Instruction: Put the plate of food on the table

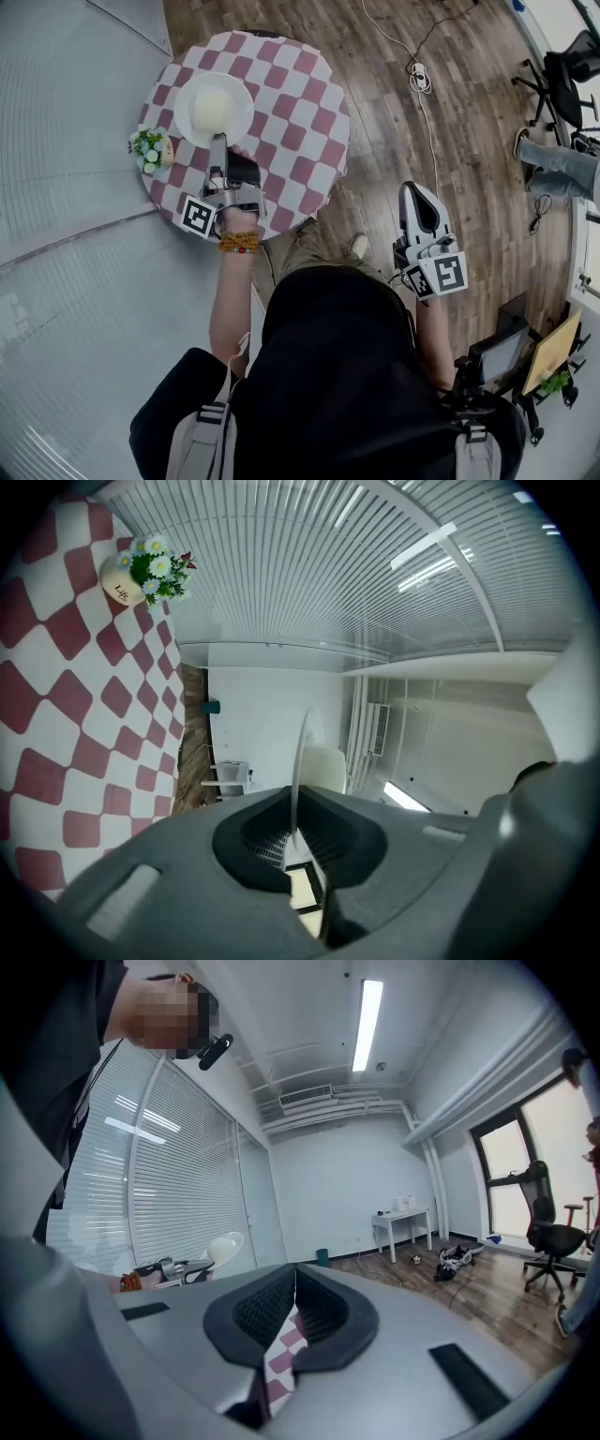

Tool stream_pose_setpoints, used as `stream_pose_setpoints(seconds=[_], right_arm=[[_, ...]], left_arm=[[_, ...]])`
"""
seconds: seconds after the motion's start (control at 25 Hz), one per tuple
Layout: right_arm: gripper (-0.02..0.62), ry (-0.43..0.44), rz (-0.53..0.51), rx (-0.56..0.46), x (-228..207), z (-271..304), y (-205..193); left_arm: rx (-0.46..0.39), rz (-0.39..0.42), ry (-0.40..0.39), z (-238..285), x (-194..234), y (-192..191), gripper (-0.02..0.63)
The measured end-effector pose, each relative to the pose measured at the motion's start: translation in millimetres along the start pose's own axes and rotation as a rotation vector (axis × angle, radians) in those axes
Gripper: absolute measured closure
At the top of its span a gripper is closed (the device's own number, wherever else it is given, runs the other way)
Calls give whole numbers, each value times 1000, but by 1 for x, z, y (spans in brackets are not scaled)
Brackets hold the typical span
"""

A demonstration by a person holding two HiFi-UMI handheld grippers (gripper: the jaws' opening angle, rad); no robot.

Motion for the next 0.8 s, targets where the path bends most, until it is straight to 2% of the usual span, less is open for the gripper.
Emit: stream_pose_setpoints(seconds=[0.36,0.6,0.8], right_arm=[[584,-48,22,14,2,14,-7],[584,-80,29,25,3,25,-8],[584,-87,28,33,8,39,-10]], left_arm=[[15,-17,180,15,55,7,592],[52,-26,245,24,78,9,592],[76,-30,337,30,111,18,592]])
Point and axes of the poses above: the fingertips, and each gripper's own axes: z forward along the fingers, x to its left, y out of its top, the point moved 9 cm from there along -z, backward along the fingers, and after that the axes turned 13 degrees about y, right-handed, at the moved point
